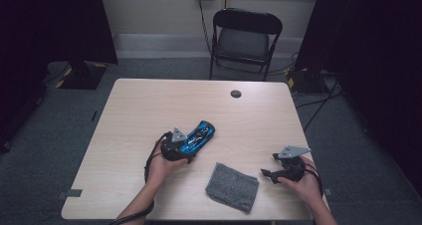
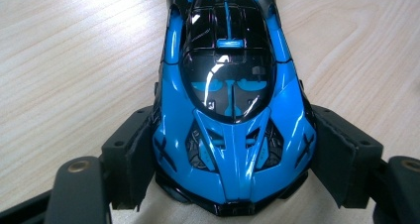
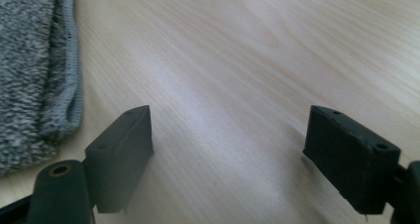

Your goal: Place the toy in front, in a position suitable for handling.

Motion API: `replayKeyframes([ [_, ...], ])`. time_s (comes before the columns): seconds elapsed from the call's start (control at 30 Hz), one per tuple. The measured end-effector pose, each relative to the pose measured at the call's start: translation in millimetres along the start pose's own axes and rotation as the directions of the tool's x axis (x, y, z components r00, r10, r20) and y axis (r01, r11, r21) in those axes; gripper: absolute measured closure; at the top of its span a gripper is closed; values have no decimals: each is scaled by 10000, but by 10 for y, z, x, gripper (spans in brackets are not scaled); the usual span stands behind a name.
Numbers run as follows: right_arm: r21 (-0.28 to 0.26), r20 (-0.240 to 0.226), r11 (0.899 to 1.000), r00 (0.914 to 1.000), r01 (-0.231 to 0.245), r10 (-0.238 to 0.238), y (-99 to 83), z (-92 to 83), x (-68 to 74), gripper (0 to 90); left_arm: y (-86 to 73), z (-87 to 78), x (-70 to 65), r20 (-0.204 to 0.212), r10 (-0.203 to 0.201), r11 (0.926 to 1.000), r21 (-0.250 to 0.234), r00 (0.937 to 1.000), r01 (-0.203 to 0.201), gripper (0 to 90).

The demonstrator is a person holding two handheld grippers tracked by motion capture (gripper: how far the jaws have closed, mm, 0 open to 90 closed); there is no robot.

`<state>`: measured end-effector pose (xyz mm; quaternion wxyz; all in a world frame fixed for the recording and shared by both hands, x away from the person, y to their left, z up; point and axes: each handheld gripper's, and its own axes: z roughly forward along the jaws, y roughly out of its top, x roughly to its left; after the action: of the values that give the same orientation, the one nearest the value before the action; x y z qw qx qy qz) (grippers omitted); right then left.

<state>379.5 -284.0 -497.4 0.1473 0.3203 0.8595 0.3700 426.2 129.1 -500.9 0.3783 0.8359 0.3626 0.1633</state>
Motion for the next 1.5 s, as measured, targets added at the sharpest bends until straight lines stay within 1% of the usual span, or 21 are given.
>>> replayKeyframes([
  [0.07, -57, -46, 10000, 10000, 34, -34, 15, -12, 20, 207, -1, 0, 0, 19, -33, 10000, 8, 10000, 33, 257],
  [0.13, -305, -94, 9994, 9998, 182, -185, 59, -51, 67, 224, 0, 0, 0, 1, -5, 10000, 1, 10000, 5, 257],
  [0.2, -725, -475, 9974, 9988, 44, -78, 144, -129, 177, 227, 0, -2, -1, -49, 10, 10000, 5, 10000, -10, 258],
  [0.27, -725, -492, 9973, 9987, 86, -122, 170, -150, 222, 229, 0, -3, 0, -53, 19, 10000, 10, 10000, -18, 257],
  [0.3, -824, -777, 9965, 9968, 117, -181, 212, -183, 306, 261, 0, -3, 0, -51, 18, 10000, 14, 10000, -18, 258],
  [0.33, -857, -857, 9962, 9961, 127, -201, 231, -191, 344, 265, 0, -3, 0, -52, 14, 10000, 14, 10000, -14, 258],
  [0.4, -894, -940, 9959, 9953, 138, -222, 248, -194, 378, 267, -1, -2, -2, -36, -31, 10000, 5, 10000, 31, 258],
  [0.47, -929, -1240, 9957, 9922, 30, -146, 278, -188, 439, 269, -1, -2, -3, -56, -36, 10000, 9, 10000, 36, 258],
  [0.5, -903, -1427, 9958, 9895, 121, -250, 306, -177, 510, 274, -1, -4, -1, -66, -4, 10000, 15, 10000, 4, 258],
  [0.53, -903, -1427, 9958, 9895, 121, -250, 306, -177, 510, 274, -1, -4, -1, -66, -4, 10000, 15, 10000, 4, 258],
  [0.57, -875, -1566, 9958, 9868, 272, -407, 316, -177, 591, 281, -1, -3, -3, -49, -39, 10000, 15, 10000, 39, 258],
  [0.7, -986, -1844, 9942, 9810, 425, -602, 300, -208, 716, 312, -2, -3, -3, -48, -42, 10000, 13, 10000, 42, 258],
  [0.93, -856, -2135, 9952, 9747, 483, -657, 246, -199, 795, 338, -3, -4, -8, -79, -67, 10000, 8, 9999, 67, 258],
  [0.97, -868, -2192, 9943, 9724, 622, -800, 242, -188, 826, 356, -3, -3, -10, -79, -83, 10000, 1, 9999, 83, 258],
  [1.07, -856, -2228, 9938, 9708, 710, -885, 237, -167, 851, 374, -3, -4, -9, -80, -86, 10000, 8, 9999, 86, 258],
  [1.1, -888, -2375, 9935, 9672, 709, -903, 229, -139, 873, 396, -3, -4, -10, -81, -90, 10000, 7, 9999, 90, 258],
  [1.17, -856, -2364, 9932, 9668, 786, -969, 224, -125, 885, 397, -3, -4, -10, -83, -91, 10000, 9, 9999, 91, 258],
  [1.23, -719, -2530, 9938, 9622, 850, -1006, 209, -64, 922, 407, -3, -4, -9, -82, -92, 10000, 12, 9999, 92, 258],
  [1.27, -719, -2530, 9938, 9622, 850, -1006, 209, -64, 922, 407, -3, -4, -9, -82, -92, 10000, 12, 9999, 92, 258],
  [1.3, -627, -2552, 9931, 9603, 994, -1122, 202, -26, 941, 407, -3, -4, -9, -80, -91, 10000, 15, 9999, 91, 258],
  [1.5, -493, -2581, 9919, 9579, 1167, -1256, 184, 31, 962, 397, -3, -4, -10, -87, -97, 10000, 13, 9999, 97, 258],
])
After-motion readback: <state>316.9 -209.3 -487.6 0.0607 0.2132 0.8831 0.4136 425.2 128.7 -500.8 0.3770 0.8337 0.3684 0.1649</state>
